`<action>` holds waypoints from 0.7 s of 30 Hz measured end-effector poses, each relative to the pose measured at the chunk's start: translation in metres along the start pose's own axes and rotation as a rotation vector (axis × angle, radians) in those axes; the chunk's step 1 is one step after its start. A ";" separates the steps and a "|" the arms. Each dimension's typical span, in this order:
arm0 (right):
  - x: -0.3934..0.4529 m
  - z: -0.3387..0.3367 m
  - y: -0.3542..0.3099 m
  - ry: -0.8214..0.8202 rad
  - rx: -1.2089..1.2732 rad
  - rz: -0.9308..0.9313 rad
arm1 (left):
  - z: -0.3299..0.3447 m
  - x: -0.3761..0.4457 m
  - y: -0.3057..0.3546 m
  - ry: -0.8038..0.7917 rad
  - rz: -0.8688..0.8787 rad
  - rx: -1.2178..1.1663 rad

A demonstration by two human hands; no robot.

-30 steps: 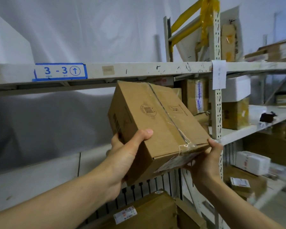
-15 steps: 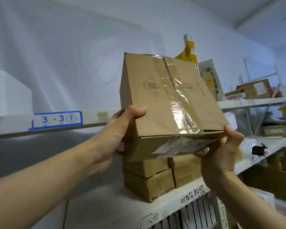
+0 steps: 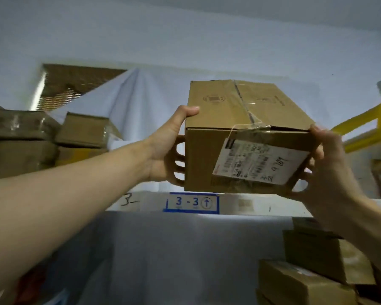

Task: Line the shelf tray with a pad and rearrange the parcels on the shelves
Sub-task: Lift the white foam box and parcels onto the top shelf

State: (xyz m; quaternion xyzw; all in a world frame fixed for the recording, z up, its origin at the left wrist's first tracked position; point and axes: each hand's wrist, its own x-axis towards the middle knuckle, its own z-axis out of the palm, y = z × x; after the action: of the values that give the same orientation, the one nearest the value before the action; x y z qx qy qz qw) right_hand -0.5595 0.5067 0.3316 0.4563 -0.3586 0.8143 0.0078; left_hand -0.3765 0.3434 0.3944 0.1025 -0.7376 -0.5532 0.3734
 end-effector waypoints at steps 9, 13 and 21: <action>0.056 0.116 0.018 0.078 0.106 0.165 | -0.076 0.027 0.029 0.171 0.232 0.076; 0.085 0.155 0.032 0.095 0.127 0.187 | -0.092 0.042 0.026 0.207 0.465 0.351; 0.130 0.214 0.064 -0.077 -0.013 -0.014 | -0.175 0.101 0.042 0.436 0.590 0.531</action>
State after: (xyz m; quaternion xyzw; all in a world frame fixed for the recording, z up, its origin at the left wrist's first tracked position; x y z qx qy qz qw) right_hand -0.4988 0.2919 0.4619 0.4899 -0.3607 0.7937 0.0026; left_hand -0.3206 0.1724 0.4950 0.0943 -0.7558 -0.1804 0.6224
